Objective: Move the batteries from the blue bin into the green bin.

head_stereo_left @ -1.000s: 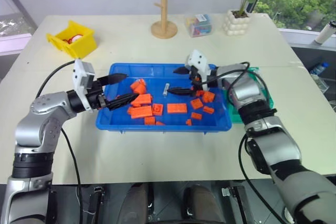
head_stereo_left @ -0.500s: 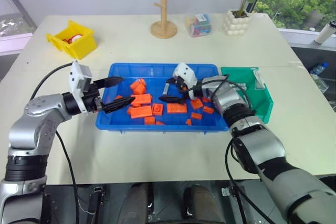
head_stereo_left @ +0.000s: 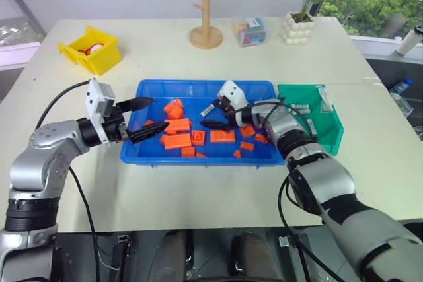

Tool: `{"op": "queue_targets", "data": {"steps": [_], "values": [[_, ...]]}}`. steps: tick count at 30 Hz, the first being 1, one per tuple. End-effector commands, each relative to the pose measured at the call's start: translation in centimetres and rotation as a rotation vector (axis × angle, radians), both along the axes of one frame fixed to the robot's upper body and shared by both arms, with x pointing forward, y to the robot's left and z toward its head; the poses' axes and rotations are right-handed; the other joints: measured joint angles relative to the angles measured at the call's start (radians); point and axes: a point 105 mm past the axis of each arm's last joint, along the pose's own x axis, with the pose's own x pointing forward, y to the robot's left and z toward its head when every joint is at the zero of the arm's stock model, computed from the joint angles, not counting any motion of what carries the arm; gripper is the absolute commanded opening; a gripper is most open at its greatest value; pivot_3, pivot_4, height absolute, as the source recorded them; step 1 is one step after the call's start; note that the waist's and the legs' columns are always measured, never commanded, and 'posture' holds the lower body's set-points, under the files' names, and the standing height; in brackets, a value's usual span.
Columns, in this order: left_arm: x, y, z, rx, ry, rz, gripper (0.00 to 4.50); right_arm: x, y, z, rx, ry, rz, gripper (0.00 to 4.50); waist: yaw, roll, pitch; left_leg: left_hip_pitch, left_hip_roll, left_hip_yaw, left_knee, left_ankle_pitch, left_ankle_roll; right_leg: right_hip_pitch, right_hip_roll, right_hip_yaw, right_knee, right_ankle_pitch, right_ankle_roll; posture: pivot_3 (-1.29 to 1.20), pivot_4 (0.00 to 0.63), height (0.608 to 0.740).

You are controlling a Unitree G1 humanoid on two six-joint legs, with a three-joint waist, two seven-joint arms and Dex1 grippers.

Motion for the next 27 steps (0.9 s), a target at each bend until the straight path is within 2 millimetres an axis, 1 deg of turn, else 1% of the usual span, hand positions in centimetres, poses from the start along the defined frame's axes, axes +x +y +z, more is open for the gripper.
{"op": "queue_targets", "data": {"steps": [1,6,11,12,13,16,17,23,27], "values": [[-0.41,0.06,1.32,-0.006,-0.059,-0.002,4.5,0.29,0.46,1.2,0.017,-0.039,0.007,4.45,0.0,0.0,0.0,0.0,0.0,0.0,0.0,0.0,0.0,0.0,0.0,0.0,0.0,0.0,0.0,0.0,0.15,0.739],[-0.41,0.02,1.21,-0.006,-0.058,-0.001,4.5,0.22,0.78,1.3,0.024,-0.043,0.015,4.45,0.0,0.0,0.0,0.0,0.0,0.0,0.0,0.0,0.0,0.0,0.0,0.0,0.0,0.0,0.0,0.0,0.15,0.739],[-0.35,0.01,1.16,-0.005,-0.06,0.001,4.5,0.11,1.01,0.8,0.014,-0.03,0.013,4.45,0.0,0.0,0.0,0.0,0.0,0.0,0.0,0.0,0.0,0.0,0.0,0.0,0.0,0.0,0.0,0.0,0.15,0.739],[-0.34,0.02,1.16,-0.004,-0.06,0.002,4.5,0.11,1.03,0.77,0.014,-0.029,0.011,3.94,0.0,0.0,0.0,0.0,0.0,0.0,0.0,0.0,0.0,0.0,0.0,0.0,0.0,0.0,0.0,0.0,0.15,0.739],[-0.33,0.04,1.15,-0.004,-0.061,0.003,4.5,0.12,1.03,0.75,0.014,-0.028,0.009,3.69,0.0,0.0,0.0,0.0,0.0,0.0,0.0,0.0,0.0,0.0,0.0,0.0,0.0,0.0,0.0,0.0,0.15,0.739],[-0.31,0.04,1.15,-0.005,-0.062,0.005,4.5,0.25,0.99,0.73,0.01,-0.029,-0.003,2.28,0.0,0.0,0.0,0.0,0.0,0.0,0.0,0.0,0.0,0.0,0.0,0.0,0.0,0.0,0.0,0.0,0.15,0.739],[-0.3,0.04,1.15,-0.005,-0.062,0.005,4.5,0.27,0.99,0.74,0.009,-0.03,-0.005,2.18,0.0,0.0,0.0,0.0,0.0,0.0,0.0,0.0,0.0,0.0,0.0,0.0,0.0,0.0,0.0,0.0,0.15,0.739],[-0.26,0.08,1.18,-0.007,-0.064,0.009,4.5,0.32,0.94,0.77,0.006,-0.031,-0.008,2.19,0.0,0.0,0.0,0.0,0.0,0.0,0.0,0.0,0.0,0.0,0.0,0.0,0.0,0.0,0.0,0.0,0.15,0.739],[-0.27,0.11,1.18,-0.007,-0.064,0.009,4.5,0.52,0.71,1.56,0.024,-0.045,-0.011,2.19,0.0,0.0,0.0,0.0,0.0,0.0,0.0,0.0,0.0,0.0,0.0,0.0,0.0,0.0,0.0,0.0,0.15,0.739]]}}
